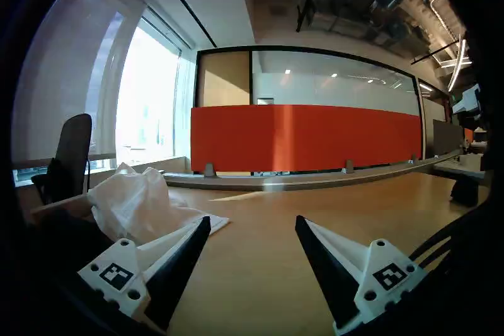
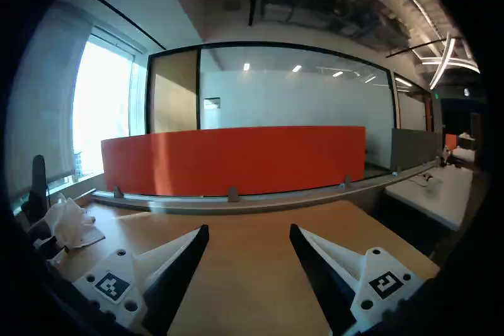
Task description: Fold towel
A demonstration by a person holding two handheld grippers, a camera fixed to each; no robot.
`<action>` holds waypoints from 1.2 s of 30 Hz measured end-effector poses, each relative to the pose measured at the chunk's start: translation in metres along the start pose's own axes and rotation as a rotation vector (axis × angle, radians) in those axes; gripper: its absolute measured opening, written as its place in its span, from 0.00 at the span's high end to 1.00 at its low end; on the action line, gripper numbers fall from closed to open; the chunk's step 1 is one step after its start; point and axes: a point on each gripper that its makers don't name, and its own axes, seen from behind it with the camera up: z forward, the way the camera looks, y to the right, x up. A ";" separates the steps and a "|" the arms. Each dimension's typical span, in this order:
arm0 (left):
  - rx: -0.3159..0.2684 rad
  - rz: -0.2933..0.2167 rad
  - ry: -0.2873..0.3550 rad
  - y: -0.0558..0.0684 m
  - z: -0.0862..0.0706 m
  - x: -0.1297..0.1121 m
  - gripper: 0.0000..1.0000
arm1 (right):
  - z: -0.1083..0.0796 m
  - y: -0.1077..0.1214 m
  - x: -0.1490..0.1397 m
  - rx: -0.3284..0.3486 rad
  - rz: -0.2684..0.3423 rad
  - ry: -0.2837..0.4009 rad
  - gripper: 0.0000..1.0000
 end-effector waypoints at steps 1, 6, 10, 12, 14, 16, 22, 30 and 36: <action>-0.001 0.000 0.000 0.000 0.000 0.000 0.00 | 0.000 0.000 0.001 0.002 0.000 0.001 0.01; -0.015 0.001 0.000 0.004 0.001 -0.001 0.00 | 0.000 0.000 0.006 0.015 0.009 0.004 0.01; -0.018 0.001 0.000 0.004 0.001 -0.002 0.00 | -0.001 0.005 0.007 0.016 0.015 0.007 0.01; -0.018 0.001 0.000 0.004 0.001 -0.002 0.00 | -0.001 0.007 0.006 0.015 0.014 0.007 0.01; -0.018 0.001 0.000 0.004 0.001 -0.002 0.00 | -0.001 0.010 0.007 0.013 0.009 0.008 0.01; -0.018 0.001 0.000 0.004 0.000 -0.002 0.00 | -0.001 0.012 0.008 0.010 0.002 0.012 0.01; -0.017 0.002 0.000 0.004 0.000 -0.001 0.00 | 0.000 0.018 0.023 0.002 -0.021 0.046 0.01; -0.017 0.001 0.000 0.004 0.000 -0.001 0.00 | -0.001 0.023 0.039 0.014 -0.032 0.095 0.01; -0.018 0.001 -0.001 0.003 0.001 0.000 0.00 | 0.000 0.038 0.029 -0.007 -0.016 0.112 0.01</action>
